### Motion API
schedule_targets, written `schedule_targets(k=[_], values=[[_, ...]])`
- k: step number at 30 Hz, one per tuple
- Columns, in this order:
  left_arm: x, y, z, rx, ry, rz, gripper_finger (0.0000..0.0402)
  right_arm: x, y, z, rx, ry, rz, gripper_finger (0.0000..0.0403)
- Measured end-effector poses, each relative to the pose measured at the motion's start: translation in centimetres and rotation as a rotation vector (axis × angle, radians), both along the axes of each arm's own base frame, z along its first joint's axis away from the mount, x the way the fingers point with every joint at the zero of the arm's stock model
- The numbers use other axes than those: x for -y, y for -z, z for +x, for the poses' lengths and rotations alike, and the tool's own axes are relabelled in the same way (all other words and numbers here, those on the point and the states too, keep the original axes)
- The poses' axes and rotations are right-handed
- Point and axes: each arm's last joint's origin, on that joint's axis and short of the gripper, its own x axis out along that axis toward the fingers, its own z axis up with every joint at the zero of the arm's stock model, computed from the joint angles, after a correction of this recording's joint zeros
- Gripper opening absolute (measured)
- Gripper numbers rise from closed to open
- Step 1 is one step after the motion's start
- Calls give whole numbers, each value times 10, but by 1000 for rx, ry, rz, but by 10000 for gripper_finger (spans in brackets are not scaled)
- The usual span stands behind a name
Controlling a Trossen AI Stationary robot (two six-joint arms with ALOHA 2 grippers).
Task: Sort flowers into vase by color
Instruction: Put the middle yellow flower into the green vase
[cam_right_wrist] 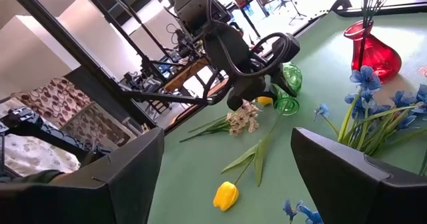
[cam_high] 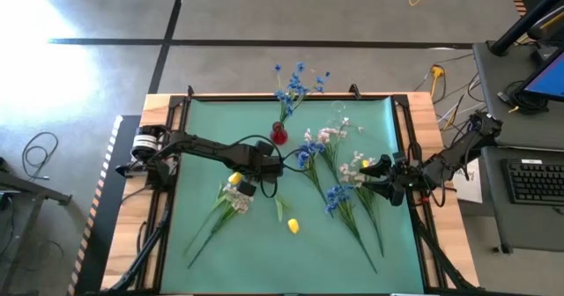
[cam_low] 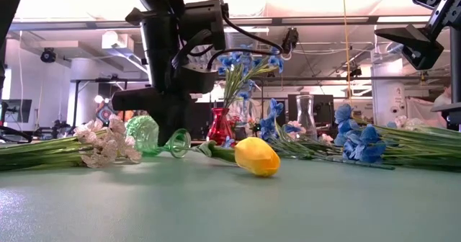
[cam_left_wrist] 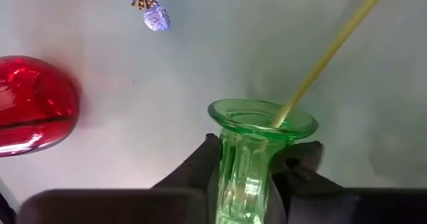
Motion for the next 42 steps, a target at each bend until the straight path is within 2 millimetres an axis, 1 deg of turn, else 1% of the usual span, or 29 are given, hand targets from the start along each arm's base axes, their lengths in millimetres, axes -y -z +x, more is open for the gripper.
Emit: schedule_targets(k=[2,10,13,15,18,22,25,30,33,42], values=[[0,0,0,1,-6,-6,86,0,0,0,0,0,0,320],[2,3,2,39,-40,-29,211,0,0,0,-1,-1,-6,320],[2,9,2,52,-38,-27,241,0,0,0,-1,-1,-8,320],[2,14,0,47,-36,-22,248,0,0,0,0,-2,-8,320],[2,18,-3,61,-49,-20,243,0,0,0,-1,-4,-8,320],[2,19,-3,64,-52,-21,221,0,0,0,-1,-4,-9,320],[2,19,-3,75,-53,-15,198,0,0,0,-1,-4,-11,320],[1,19,0,104,-59,0,147,0,0,0,-1,-4,-12,320],[0,17,1,115,-63,14,126,0,0,0,-1,-4,-12,320],[1,16,1,117,-72,21,127,0,0,0,-1,-4,-12,320]])
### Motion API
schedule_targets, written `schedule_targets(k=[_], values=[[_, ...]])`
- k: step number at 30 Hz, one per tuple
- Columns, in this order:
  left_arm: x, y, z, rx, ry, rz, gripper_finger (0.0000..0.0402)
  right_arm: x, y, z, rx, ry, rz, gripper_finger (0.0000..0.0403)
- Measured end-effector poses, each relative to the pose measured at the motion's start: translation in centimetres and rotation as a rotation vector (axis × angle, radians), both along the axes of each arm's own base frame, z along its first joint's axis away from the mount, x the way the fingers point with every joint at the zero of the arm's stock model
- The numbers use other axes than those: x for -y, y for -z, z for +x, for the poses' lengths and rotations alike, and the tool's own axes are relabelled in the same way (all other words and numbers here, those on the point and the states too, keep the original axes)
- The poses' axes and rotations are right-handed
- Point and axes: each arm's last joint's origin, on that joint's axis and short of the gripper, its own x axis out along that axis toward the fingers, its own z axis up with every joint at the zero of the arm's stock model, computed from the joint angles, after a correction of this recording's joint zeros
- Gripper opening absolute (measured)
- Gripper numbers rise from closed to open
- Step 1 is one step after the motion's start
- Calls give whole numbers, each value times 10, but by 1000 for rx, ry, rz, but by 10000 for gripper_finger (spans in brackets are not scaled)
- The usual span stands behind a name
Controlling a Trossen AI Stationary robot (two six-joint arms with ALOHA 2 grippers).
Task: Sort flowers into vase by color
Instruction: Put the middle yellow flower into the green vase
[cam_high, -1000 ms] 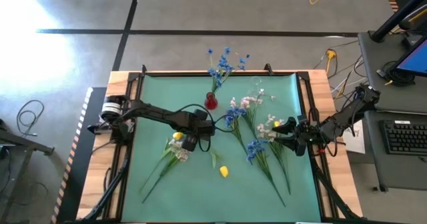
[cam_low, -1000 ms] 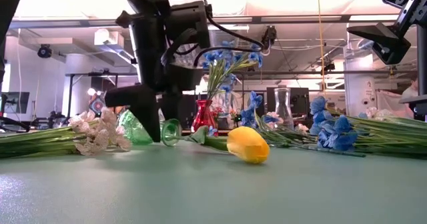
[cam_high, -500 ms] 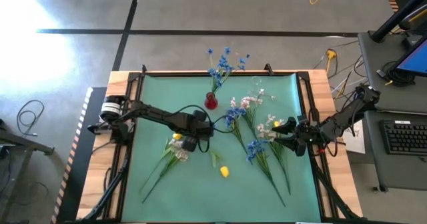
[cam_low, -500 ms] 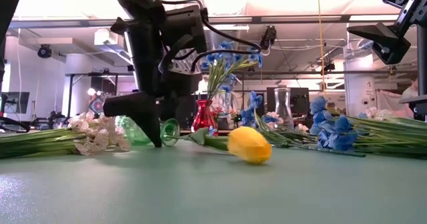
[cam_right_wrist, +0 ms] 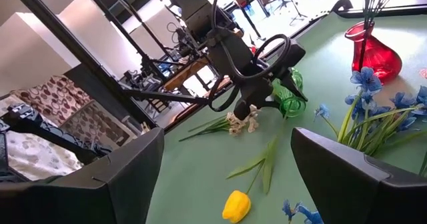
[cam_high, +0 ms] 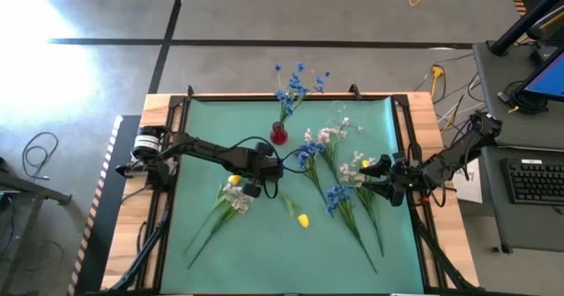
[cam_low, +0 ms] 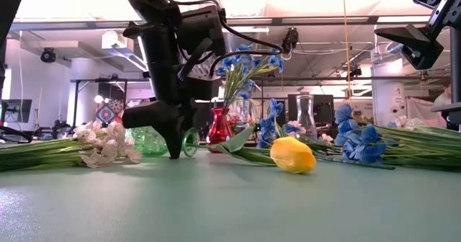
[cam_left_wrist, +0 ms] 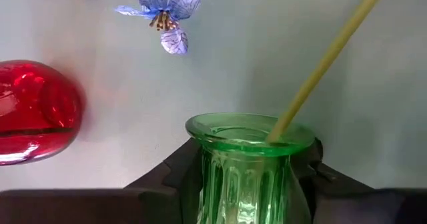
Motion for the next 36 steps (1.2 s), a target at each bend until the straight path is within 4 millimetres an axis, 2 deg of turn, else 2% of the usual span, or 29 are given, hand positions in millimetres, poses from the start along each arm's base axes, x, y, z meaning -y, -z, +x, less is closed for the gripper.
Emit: schedule_targets(k=[5,13,24,29,36], values=[[1,-5,3,3,3,-14,127,0,0,0,0,0,0,320],[1,-27,1,64,-2,-14,127,0,0,0,0,0,1,320],[0,-77,-9,273,-26,-19,127,0,0,0,0,0,0,320],[-1,-93,-18,328,-41,-25,121,0,0,0,0,-7,1,320],[-1,-93,-20,334,-56,-32,118,-1,-1,0,9,-16,-19,320]])
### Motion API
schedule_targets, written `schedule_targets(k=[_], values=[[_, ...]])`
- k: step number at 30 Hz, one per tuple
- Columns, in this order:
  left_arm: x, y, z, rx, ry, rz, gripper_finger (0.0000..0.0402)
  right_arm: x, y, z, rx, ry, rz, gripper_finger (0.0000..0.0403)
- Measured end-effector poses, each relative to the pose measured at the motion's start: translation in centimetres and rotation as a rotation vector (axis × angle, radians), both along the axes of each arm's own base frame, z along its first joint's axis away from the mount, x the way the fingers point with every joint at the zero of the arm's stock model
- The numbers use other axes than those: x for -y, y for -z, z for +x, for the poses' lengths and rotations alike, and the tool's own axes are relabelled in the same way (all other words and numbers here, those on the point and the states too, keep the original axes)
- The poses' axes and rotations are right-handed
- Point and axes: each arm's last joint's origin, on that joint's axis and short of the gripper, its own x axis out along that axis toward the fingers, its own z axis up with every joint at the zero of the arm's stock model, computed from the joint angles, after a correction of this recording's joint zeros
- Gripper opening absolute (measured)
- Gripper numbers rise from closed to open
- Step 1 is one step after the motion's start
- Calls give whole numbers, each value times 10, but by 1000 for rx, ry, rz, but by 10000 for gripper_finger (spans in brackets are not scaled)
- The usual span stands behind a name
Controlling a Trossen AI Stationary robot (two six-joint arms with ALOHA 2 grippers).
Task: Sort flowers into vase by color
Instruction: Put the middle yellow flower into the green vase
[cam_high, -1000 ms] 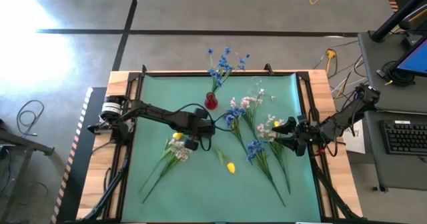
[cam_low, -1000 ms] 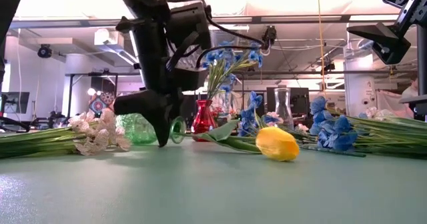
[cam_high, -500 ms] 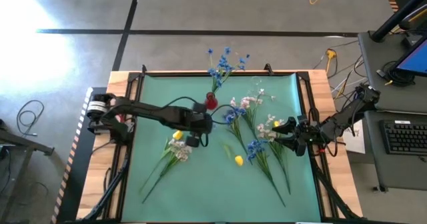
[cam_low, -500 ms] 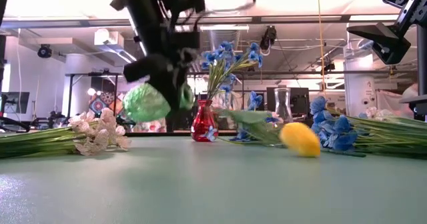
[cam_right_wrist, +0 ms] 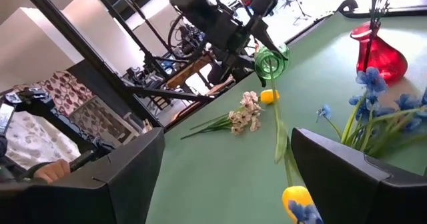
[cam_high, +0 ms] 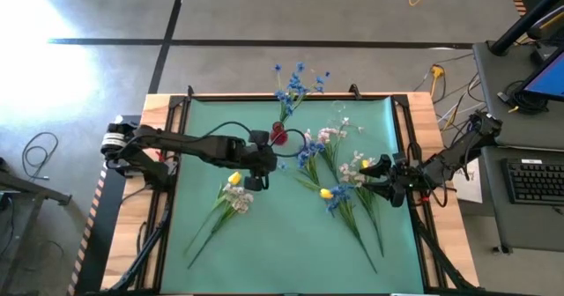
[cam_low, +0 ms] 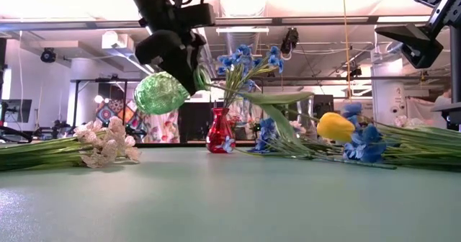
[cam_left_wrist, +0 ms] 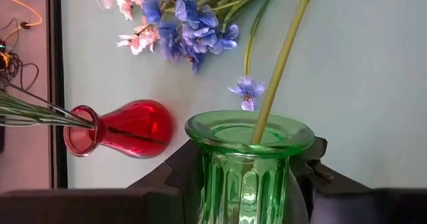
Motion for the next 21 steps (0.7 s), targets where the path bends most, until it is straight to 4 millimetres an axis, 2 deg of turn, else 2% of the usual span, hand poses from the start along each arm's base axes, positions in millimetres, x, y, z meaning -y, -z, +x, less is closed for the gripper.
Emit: schedule_targets(k=[12,21], values=[[0,-3,0,40,13,8,116,0,-4,0,38,-10,-13,320],[-2,3,-23,151,0,3,116,-10,-13,10,17,-63,-26,320]])
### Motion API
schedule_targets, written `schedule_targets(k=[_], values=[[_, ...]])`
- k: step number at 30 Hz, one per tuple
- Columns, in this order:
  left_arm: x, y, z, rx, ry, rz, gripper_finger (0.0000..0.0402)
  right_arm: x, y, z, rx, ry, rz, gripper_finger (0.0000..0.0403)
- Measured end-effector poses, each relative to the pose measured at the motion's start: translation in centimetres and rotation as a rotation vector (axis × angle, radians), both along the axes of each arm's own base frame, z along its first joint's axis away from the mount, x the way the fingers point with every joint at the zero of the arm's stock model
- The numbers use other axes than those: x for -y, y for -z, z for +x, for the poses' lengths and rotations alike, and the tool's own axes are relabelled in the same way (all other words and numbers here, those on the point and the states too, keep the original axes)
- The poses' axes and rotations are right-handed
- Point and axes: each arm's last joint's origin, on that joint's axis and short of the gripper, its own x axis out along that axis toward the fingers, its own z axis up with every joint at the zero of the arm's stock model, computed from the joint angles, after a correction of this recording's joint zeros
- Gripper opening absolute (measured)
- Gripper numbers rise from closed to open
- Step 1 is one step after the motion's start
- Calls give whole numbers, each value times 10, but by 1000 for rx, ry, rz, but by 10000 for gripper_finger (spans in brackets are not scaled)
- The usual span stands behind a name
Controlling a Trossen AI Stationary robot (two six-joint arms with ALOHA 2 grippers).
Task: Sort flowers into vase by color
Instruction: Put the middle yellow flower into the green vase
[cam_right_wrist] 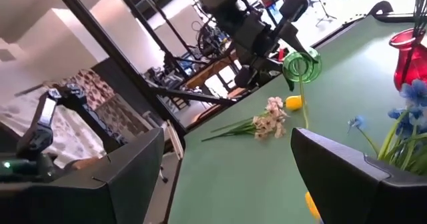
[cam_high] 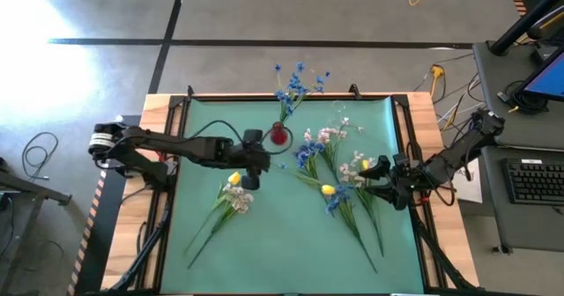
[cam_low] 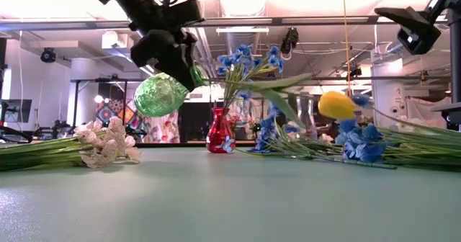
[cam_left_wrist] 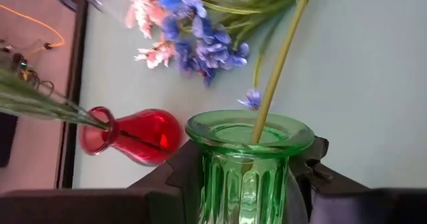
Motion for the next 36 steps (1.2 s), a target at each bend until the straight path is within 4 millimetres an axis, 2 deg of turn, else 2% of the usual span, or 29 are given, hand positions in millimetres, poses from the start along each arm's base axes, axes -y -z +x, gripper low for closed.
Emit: schedule_targets(k=[6,14,20,22,29,33,36], values=[[-1,-15,-20,163,-10,-3,115,-10,-23,12,-20,-22,-74,320],[-5,-22,-54,403,-12,15,115,-16,-56,20,-46,-21,-94,320],[-7,-31,-75,706,-4,55,115,-15,-71,19,-60,-21,-105,320],[-8,-36,-81,810,-8,68,115,-15,-73,19,-61,-21,-107,320],[-13,-52,-93,1008,-38,85,115,-15,-72,19,-73,-21,-119,320],[-22,-67,-98,1177,-94,67,115,-16,-70,20,-89,-22,-130,320],[-33,-69,-100,1236,-162,26,115,-16,-69,21,-95,-21,-132,320]])
